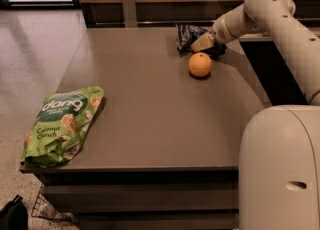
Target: Move blue chip bag near green rice chip bag
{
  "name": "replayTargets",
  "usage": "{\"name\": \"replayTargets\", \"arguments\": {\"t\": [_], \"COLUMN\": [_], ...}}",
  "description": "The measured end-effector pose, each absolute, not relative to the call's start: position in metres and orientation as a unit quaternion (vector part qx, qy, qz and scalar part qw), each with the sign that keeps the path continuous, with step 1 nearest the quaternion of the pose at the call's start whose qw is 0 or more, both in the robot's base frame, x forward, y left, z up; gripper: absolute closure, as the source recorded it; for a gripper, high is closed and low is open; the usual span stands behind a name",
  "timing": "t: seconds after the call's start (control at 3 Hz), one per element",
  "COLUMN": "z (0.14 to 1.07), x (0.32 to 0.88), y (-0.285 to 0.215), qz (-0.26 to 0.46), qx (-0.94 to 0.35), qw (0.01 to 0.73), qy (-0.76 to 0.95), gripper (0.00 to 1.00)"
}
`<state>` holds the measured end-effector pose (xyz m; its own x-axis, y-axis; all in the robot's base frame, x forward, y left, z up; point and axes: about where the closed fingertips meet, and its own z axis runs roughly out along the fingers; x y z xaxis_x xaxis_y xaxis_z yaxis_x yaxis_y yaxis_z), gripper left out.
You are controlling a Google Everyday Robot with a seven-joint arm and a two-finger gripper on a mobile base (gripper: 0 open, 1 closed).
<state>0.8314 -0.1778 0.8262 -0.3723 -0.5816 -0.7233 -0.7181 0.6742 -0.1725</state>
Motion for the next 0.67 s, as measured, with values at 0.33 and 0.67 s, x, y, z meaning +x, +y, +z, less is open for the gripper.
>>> {"name": "replayTargets", "arguments": {"t": [0.33, 0.67], "z": [0.8264, 0.8264], "x": [0.8314, 0.8314], "y": [-0.1779, -0.1779], "qz": [0.086, 0.086], "qx": [-0.394, -0.394], "qw": [0.398, 0.398], "qy": [0.824, 0.824], "gripper": [1.0, 1.0]}}
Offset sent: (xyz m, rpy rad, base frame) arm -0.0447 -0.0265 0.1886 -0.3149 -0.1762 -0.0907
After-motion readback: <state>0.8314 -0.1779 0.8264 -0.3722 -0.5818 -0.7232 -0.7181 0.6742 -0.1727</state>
